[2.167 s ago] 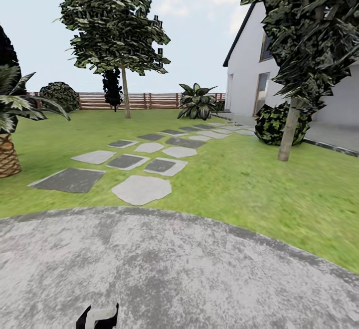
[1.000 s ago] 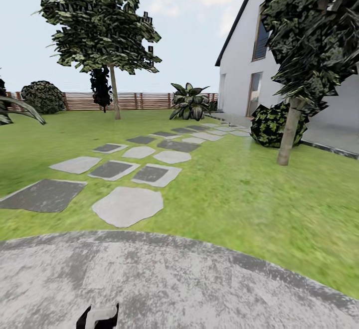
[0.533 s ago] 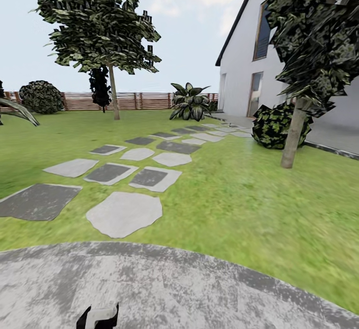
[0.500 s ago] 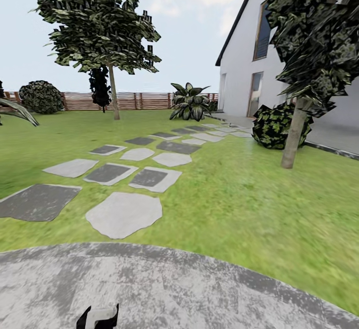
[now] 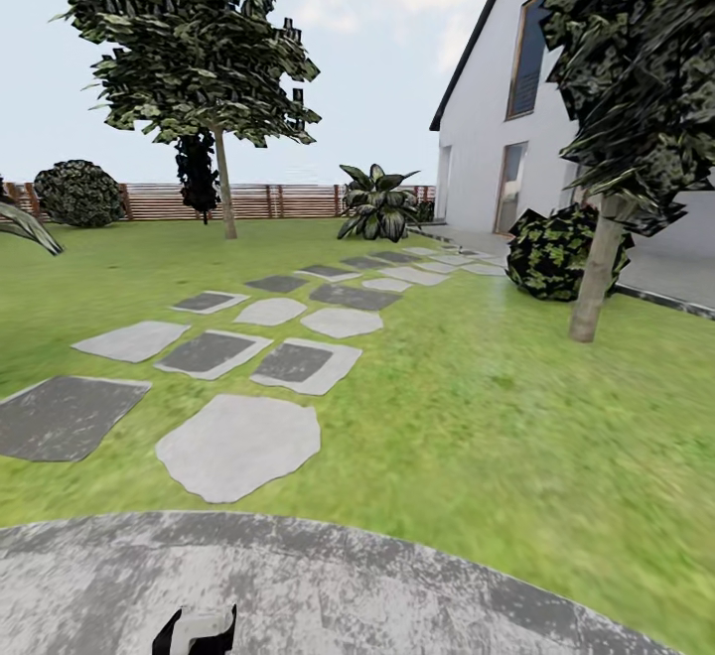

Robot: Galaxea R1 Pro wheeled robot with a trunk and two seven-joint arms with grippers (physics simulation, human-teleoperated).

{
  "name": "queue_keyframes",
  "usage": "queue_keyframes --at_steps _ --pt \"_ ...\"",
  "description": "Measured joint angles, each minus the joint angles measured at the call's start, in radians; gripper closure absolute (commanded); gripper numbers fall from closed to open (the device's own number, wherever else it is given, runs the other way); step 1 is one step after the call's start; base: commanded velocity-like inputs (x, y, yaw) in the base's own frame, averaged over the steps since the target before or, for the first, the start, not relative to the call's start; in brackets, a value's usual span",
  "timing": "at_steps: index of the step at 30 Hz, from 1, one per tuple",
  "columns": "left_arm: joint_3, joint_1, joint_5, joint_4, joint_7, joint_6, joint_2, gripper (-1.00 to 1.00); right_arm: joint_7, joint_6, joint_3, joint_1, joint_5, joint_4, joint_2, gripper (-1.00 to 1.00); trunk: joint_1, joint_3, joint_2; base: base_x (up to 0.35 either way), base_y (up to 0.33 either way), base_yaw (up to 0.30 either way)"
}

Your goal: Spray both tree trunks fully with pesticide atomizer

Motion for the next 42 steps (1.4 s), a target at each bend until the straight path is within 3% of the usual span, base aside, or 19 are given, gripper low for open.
queue_keyframes --at_steps 30,42 --pt "0.000 0.000 0.000 0.000 0.000 0.000 0.000 -1.00 0.000 0.000 -0.001 0.000 0.000 0.001 0.001 -1.00 0.000 0.000 0.000 0.328 0.000 -0.001" --pt "0.000 0.000 0.000 0.000 0.000 0.000 0.000 -1.00 0.000 0.000 -0.001 0.000 0.000 0.003 0.001 -1.00 0.000 0.008 0.000 0.328 0.000 -0.162"
